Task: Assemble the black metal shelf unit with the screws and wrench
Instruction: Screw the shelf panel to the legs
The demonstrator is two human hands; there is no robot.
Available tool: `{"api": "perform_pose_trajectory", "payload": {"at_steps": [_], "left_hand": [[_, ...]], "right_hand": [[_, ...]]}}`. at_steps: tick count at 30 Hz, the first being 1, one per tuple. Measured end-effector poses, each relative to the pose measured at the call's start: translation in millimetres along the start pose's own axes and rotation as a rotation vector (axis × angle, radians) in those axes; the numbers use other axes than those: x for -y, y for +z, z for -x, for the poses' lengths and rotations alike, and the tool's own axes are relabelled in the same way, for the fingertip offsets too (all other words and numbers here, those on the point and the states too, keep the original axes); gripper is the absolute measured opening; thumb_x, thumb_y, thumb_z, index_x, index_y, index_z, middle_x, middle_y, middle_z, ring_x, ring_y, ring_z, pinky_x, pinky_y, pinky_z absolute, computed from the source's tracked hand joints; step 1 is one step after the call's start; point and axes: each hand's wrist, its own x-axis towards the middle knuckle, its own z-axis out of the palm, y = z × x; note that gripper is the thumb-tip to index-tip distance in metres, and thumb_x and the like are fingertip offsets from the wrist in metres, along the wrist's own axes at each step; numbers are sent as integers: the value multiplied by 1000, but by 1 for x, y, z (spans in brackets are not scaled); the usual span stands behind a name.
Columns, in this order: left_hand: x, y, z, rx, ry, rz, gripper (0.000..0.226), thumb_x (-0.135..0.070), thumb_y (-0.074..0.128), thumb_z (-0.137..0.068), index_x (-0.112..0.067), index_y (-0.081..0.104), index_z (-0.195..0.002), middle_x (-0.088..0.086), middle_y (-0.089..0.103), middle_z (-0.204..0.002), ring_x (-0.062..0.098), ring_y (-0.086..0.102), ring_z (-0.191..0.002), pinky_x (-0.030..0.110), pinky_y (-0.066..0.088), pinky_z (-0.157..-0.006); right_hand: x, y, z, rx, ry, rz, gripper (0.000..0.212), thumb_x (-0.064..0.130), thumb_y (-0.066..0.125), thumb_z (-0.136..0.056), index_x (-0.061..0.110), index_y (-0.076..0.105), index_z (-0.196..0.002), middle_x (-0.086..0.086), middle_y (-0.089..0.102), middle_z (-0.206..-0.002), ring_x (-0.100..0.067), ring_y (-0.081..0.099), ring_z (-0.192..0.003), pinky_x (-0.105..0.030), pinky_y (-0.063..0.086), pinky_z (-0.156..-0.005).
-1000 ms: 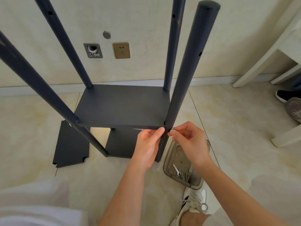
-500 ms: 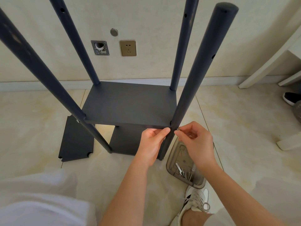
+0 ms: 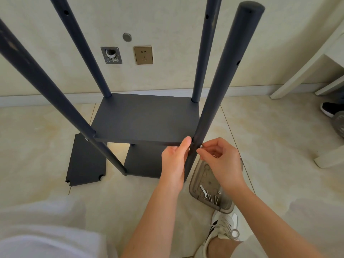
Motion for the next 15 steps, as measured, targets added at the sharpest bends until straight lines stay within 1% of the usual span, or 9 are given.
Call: {"api": "perform_pose_trajectory", "payload": {"at_steps": [1, 3, 5, 7, 9, 11, 12, 13, 15], "left_hand": [[1, 0, -1, 4, 5, -1, 38, -38, 72, -90, -31, 67, -54, -2, 72, -75, 12, 73, -79, 17, 54, -65], [-1, -2, -1, 16, 4, -4, 30, -39, 72, -89, -24, 68, -63, 5, 75, -88, 17, 74, -89, 23, 55, -74], [-3, -3, 0, 41, 0, -21, 28, -40, 71, -88, -13, 68, -82, 9, 77, -98, 20, 74, -99, 28, 54, -83], [-4, -4, 1, 63, -5, -31, 37, -44, 71, -82, -8, 70, -92, 9, 77, -98, 21, 74, -99, 28, 54, -83], [-5, -4, 0, 59, -8, -48, 39, -45, 70, -80, -9, 72, -93, 7, 77, -96, 18, 75, -96, 25, 55, -78], [-5, -4, 1, 27, -24, -52, 28, -40, 71, -87, -12, 73, -92, 3, 78, -93, 15, 75, -92, 21, 55, -70], [-5, -3, 1, 11, -32, -53, 23, -36, 71, -90, -13, 73, -92, 1, 78, -91, 13, 75, -90, 19, 55, -66], [-5, -2, 1, -11, -30, -71, 20, -35, 70, -92, -15, 73, -90, -1, 78, -88, 11, 75, -87, 16, 54, -62], [-9, 2, 5, -93, -23, -145, 20, -38, 72, -91, -18, 72, -90, -8, 76, -82, 5, 73, -83, 10, 50, -56]], "right_hand": [[0, -1, 1, 2, 3, -11, 13, 16, 78, -83, 24, 68, -85, 11, 73, -76, -6, 71, -72, -13, 53, -64], [0, -2, 1, 13, 12, -32, 11, 15, 77, -84, 23, 69, -86, 10, 73, -76, -9, 71, -71, -17, 56, -66], [1, -3, -2, 29, 27, -57, 8, 14, 75, -85, 20, 70, -86, 8, 74, -75, -11, 71, -69, -19, 57, -68], [1, -5, -5, 56, 38, -65, 8, 14, 76, -85, 19, 71, -85, 8, 74, -74, -11, 71, -69, -20, 58, -68], [1, -7, -9, 63, 28, -8, 10, 19, 79, -82, 22, 70, -85, 10, 73, -77, -8, 69, -74, -20, 58, -69], [3, -12, -16, 48, -32, 126, 20, 26, 82, -77, 29, 67, -90, 15, 70, -86, -3, 65, -85, -15, 51, -69], [5, -16, -22, 70, -62, 164, 30, 26, 84, -76, 33, 64, -96, 18, 68, -93, -1, 64, -89, -14, 50, -70], [8, -19, -28, 127, -77, 175, 41, 24, 85, -75, 38, 59, -104, 19, 66, -99, 0, 63, -94, -12, 51, -70], [15, -24, -41, 308, -67, 173, 64, 18, 84, -75, 48, 47, -118, 19, 64, -108, -1, 62, -102, -7, 49, -70]]}}
